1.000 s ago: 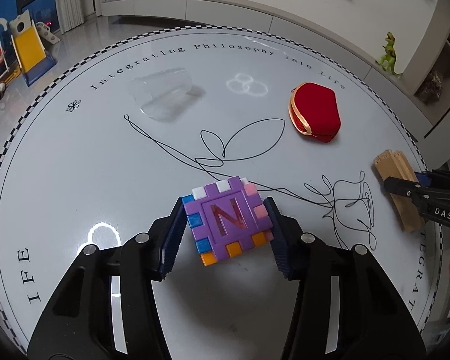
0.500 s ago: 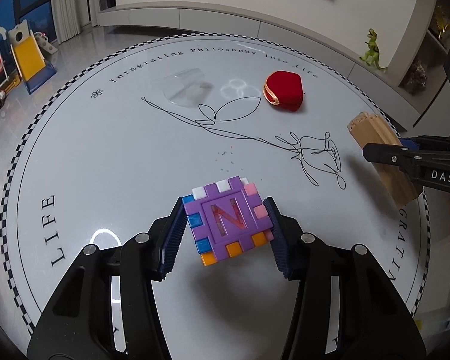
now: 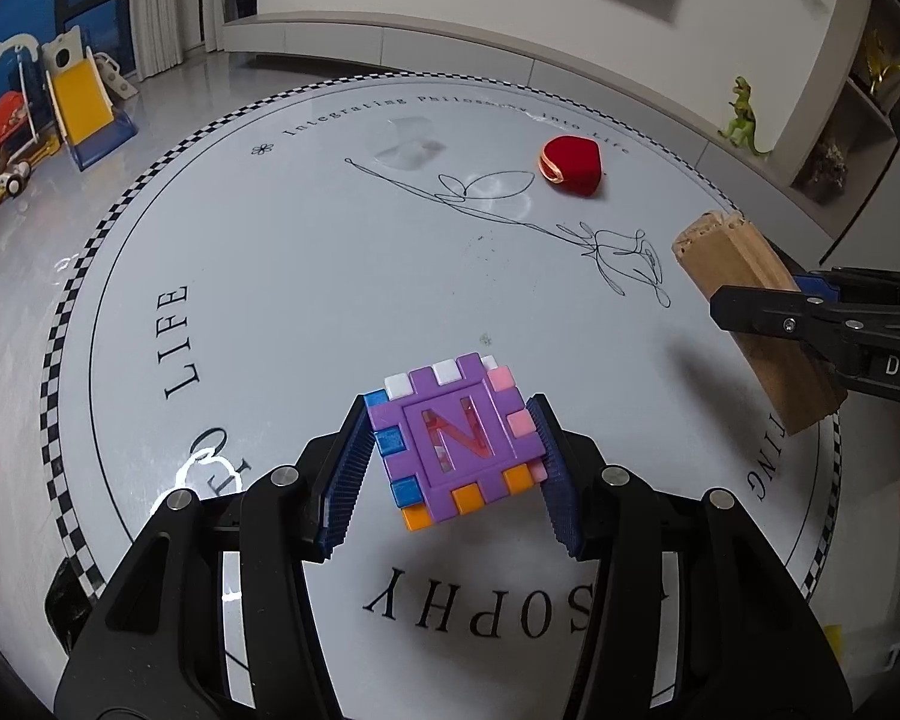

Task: Collect trash
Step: 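Carry block cube and cardboard toward the trash bag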

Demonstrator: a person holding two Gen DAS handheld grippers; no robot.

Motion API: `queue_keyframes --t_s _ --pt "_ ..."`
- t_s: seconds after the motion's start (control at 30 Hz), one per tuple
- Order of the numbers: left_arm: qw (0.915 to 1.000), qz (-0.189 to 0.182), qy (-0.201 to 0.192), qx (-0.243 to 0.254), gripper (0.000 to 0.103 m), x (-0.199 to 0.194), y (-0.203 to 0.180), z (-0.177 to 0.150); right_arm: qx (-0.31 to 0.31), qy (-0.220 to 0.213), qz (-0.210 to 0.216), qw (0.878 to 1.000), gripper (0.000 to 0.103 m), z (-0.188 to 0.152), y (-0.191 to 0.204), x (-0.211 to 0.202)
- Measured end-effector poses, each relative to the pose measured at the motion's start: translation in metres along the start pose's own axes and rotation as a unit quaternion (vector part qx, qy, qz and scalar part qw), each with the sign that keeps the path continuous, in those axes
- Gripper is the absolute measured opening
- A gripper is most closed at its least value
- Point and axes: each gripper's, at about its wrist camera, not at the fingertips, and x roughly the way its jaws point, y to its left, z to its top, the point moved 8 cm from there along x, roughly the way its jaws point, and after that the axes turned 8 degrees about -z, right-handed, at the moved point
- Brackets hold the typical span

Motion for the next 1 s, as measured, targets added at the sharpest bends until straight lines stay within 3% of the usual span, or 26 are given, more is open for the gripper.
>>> queue_keyframes --t_s 0.27,0.57,1.0 --pt "0.9998 0.012 -0.017 -0.007 0.051 -0.034 0.012 -0.032 -0.016 -0.007 0.029 0.999 0.034 -0.019 0.052 -0.017" --pt "0.997 0.048 -0.031 -0.053 0.051 -0.082 0.064 -0.096 -0.051 0.0 0.088 0.995 0.035 -0.054 0.139 -0.02" --pt "0.9827 0.108 -0.04 -0.145 0.051 -0.139 0.149 -0.183 -0.116 0.019 0.163 0.98 0.035 -0.097 0.278 -0.025"
